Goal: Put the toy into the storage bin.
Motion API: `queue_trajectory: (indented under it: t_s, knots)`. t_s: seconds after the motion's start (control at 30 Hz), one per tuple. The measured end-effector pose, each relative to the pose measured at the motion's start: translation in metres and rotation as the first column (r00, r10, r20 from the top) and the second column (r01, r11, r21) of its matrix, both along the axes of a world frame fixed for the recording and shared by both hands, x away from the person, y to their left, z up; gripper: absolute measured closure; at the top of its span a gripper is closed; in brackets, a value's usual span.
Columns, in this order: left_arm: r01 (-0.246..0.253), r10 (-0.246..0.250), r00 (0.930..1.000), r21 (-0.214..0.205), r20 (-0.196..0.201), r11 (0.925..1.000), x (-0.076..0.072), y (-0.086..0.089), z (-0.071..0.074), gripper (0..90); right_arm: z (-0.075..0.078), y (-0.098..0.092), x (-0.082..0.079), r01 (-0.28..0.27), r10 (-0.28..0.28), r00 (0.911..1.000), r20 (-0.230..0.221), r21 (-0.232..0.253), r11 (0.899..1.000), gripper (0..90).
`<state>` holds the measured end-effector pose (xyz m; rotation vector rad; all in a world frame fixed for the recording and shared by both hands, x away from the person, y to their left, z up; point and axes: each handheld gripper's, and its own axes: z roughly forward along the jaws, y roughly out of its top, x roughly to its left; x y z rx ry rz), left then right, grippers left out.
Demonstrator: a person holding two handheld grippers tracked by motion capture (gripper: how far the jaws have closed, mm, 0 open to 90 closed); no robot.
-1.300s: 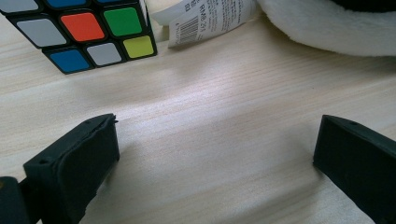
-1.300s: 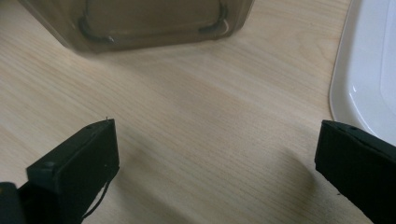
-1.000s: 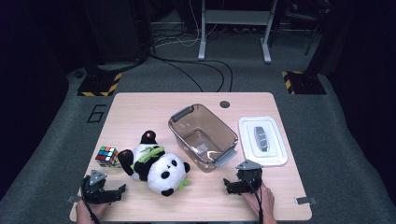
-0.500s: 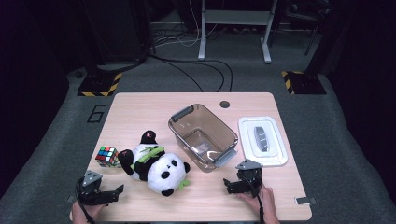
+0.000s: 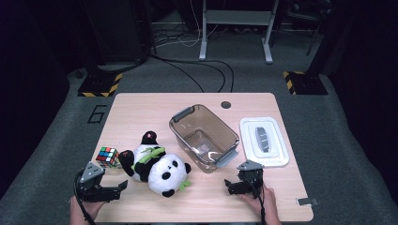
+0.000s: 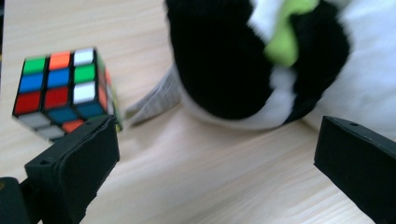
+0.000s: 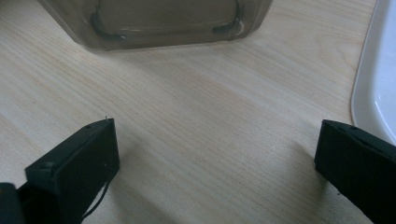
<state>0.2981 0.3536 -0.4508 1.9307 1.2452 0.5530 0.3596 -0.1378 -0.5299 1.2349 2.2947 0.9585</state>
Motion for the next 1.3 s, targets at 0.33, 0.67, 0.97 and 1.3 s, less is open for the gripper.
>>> queue_trajectory:
  t_s: [0.33, 0.67, 0.97, 1.3]
  knots:
    - [0.066, -0.067, 0.9964, 0.023, 0.051, 0.9976, 0.016, -0.025, 0.03, 0.0, 0.0, 0.0, 0.0, -0.001, 0.001, 1.0, 0.0, 0.0, 1.0, 0.0]
    - [0.143, -0.144, 0.9892, 0.052, 0.028, 0.9884, 0.045, -0.053, 0.038, 0.0, 0.0, 0.0, 0.0, -0.003, 0.003, 1.0, 0.003, -0.001, 1.0, 0.0]
    - [0.181, -0.182, 0.9833, 0.085, 0.0, 0.9797, 0.064, -0.075, 0.033, 0.1, 0.0, 0.0, 0.0, -0.002, 0.002, 1.0, 0.003, -0.003, 1.0, 0.0]
    - [0.202, -0.202, 0.9793, 0.112, -0.005, 0.9731, 0.072, -0.084, 0.031, 30.1, 0.0, 0.0, 0.0, -0.003, 0.003, 1.0, 0.003, -0.001, 1.0, 0.0]
